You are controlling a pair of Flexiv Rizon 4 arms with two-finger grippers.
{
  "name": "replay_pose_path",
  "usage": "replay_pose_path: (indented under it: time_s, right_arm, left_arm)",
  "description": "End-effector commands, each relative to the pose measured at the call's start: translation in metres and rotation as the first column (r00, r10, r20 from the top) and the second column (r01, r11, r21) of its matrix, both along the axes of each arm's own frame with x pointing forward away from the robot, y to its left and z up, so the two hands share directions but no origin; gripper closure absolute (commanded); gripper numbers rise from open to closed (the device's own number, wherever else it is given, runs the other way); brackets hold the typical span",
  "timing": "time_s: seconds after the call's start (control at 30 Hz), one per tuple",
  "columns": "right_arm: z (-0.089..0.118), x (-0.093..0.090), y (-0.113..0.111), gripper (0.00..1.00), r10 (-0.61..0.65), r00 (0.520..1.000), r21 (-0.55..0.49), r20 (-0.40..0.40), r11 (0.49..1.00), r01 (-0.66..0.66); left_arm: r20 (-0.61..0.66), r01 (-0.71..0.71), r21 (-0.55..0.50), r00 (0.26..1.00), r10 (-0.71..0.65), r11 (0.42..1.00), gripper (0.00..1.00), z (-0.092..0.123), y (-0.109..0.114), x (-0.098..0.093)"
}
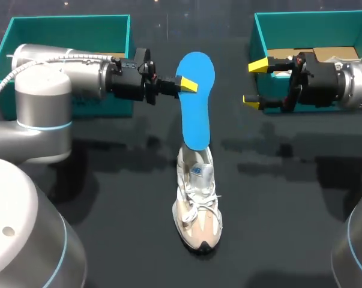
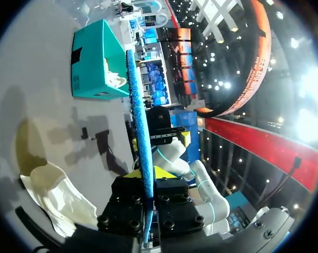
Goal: Take the shoe out of the shoebox, open the shoe tongue, remove and reinsert the insole, then place the shoe into the shoebox
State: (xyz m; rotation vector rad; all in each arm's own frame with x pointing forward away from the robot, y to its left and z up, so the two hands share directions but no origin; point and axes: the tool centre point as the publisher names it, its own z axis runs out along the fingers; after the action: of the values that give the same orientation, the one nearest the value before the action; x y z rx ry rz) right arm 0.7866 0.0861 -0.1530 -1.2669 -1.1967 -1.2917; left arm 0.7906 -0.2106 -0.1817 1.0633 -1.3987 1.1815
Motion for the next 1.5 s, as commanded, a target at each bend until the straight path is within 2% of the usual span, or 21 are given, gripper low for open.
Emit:
replay_pose_path:
  time_s: [0.03,0.23,0.53,0.73,0.83,1.17,1.3,1.5]
  right_arm:
    - [0.0,-0.002,0.0,0.0,-0.002,1.0,-0.003,0.0,1.0,0.002]
    - [0.0,-0.002,0.0,0.0,0.0,1.0,-0.012,0.001,1.0,0.0]
    - [0.012,-0.01,-0.006,0.0,0.016,1.0,-0.195,0.012,0.981,-0.014]
    - [0.025,-0.011,-0.006,0.0,0.041,0.999,-0.323,-0.033,0.945,-0.049]
    - [0.036,-0.011,-0.001,0.0,0.049,0.996,-0.406,-0.072,0.911,-0.074]
    - [0.07,-0.014,0.011,0.0,-0.039,0.974,-0.661,-0.223,0.74,-0.122]
    - [0.079,-0.015,0.015,0.0,-0.06,0.968,-0.726,-0.242,0.674,-0.139]
    - [0.09,-0.014,0.024,0.0,-0.045,0.973,-0.799,-0.227,0.58,-0.159]
  left_arm:
    - [-0.029,-0.019,0.001,0.999,0.019,1.0,1.0,-0.011,-0.01,-0.002]
    - [-0.073,-0.039,0.007,0.997,0.04,0.999,1.0,-0.02,-0.014,-0.001]
    - [-0.145,-0.066,0.01,0.987,0.067,0.998,1.0,-0.028,-0.02,0.0]
    - [-0.191,-0.085,0.007,0.978,0.085,0.996,1.0,-0.03,-0.024,0.0]
    - [-0.191,-0.085,0.007,0.978,0.085,0.996,1.0,-0.03,-0.024,0.0]
    - [-0.191,-0.085,0.007,0.978,0.085,0.996,1.0,-0.03,-0.024,0.0]
    - [-0.191,-0.085,0.007,0.978,0.085,0.996,1.0,-0.03,-0.024,0.0]
    - [-0.191,-0.085,0.007,0.978,0.085,0.996,1.0,-0.03,-0.024,0.0]
